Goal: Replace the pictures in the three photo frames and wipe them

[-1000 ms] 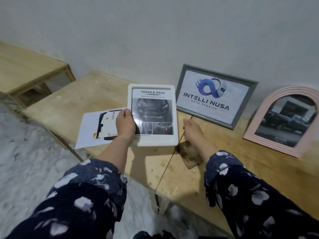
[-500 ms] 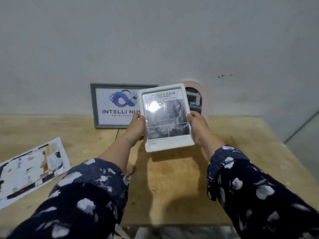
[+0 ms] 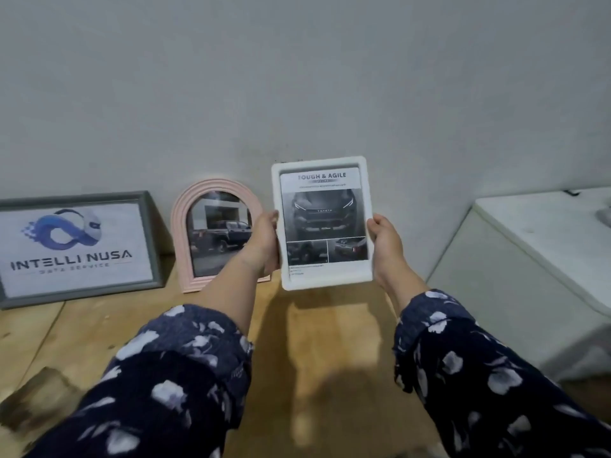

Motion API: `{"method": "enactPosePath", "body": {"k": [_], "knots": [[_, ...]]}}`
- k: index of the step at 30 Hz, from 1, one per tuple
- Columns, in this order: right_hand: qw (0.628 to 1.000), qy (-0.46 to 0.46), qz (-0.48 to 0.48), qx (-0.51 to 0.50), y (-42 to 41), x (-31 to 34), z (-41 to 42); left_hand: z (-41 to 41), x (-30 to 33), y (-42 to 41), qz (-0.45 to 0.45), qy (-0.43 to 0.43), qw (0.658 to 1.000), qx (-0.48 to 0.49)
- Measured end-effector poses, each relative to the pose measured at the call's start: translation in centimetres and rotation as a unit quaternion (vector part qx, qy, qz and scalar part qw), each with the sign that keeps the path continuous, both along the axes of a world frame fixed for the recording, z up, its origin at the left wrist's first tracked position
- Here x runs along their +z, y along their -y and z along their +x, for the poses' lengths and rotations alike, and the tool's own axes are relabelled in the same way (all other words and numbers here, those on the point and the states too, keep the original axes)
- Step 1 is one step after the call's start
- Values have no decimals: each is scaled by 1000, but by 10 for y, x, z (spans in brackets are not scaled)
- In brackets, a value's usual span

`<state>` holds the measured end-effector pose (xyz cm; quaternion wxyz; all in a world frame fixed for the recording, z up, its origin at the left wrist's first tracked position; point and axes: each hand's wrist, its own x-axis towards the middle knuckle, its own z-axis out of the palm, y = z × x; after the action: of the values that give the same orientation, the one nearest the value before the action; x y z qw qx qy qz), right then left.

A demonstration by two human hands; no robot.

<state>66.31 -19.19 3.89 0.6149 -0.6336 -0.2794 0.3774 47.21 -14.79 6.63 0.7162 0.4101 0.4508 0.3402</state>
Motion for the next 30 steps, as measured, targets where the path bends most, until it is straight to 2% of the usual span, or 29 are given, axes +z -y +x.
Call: {"method": "enactPosePath", "body": {"k": [3,5,9,15,20,30], "knots": [[999,-34,5,19,-3,-16,27,26,-5,-13,-27,64,998,11],[998,-50,5,26,-8,-23,40,41,-11,-21,-30,56,998,11],[999,13,-24,47,-19,-38,60,67,-25,-34,-30,46,998,19],[989,43,-76,121,-39,-53,66,79,-47,-58,-23,35,996,80],[982,42,-91,159,-52,-75,62,77,-67,-66,-27,26,993,112],[980,33,-99,168,-46,-97,51,71,-94,-64,-25,25,992,125]]}}
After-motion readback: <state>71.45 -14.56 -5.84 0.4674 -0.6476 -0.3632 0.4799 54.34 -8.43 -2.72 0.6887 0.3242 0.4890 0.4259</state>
